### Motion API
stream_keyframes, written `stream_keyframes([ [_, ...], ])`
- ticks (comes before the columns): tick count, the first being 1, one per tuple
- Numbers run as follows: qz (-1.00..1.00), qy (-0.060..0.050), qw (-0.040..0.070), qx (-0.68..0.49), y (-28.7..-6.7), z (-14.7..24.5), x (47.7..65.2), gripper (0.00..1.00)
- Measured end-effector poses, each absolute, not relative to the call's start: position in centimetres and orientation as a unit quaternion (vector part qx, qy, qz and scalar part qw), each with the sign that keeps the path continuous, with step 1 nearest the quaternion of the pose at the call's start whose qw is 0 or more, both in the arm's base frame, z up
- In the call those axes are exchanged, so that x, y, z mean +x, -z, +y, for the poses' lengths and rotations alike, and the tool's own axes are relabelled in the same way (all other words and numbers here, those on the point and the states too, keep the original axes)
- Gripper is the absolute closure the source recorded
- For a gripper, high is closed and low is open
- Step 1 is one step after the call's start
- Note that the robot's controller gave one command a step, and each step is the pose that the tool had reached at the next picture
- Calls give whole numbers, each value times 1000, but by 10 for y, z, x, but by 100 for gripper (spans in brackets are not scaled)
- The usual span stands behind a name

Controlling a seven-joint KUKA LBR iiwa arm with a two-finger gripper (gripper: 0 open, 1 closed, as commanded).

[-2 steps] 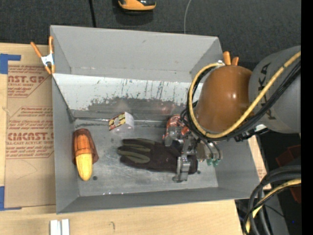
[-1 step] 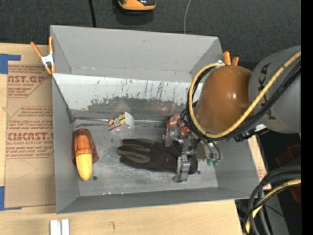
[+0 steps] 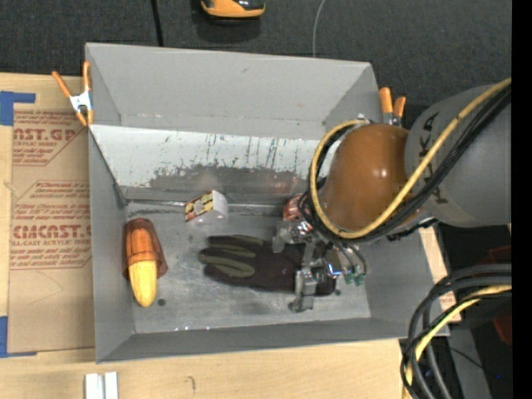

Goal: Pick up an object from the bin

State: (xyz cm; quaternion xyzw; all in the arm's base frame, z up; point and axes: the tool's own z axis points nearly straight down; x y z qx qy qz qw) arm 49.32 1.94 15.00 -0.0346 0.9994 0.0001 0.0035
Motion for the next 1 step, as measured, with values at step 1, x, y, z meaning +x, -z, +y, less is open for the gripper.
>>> stream_keyframes([
  [1,1000,-1,2,-23,-77,24,510,100],
])
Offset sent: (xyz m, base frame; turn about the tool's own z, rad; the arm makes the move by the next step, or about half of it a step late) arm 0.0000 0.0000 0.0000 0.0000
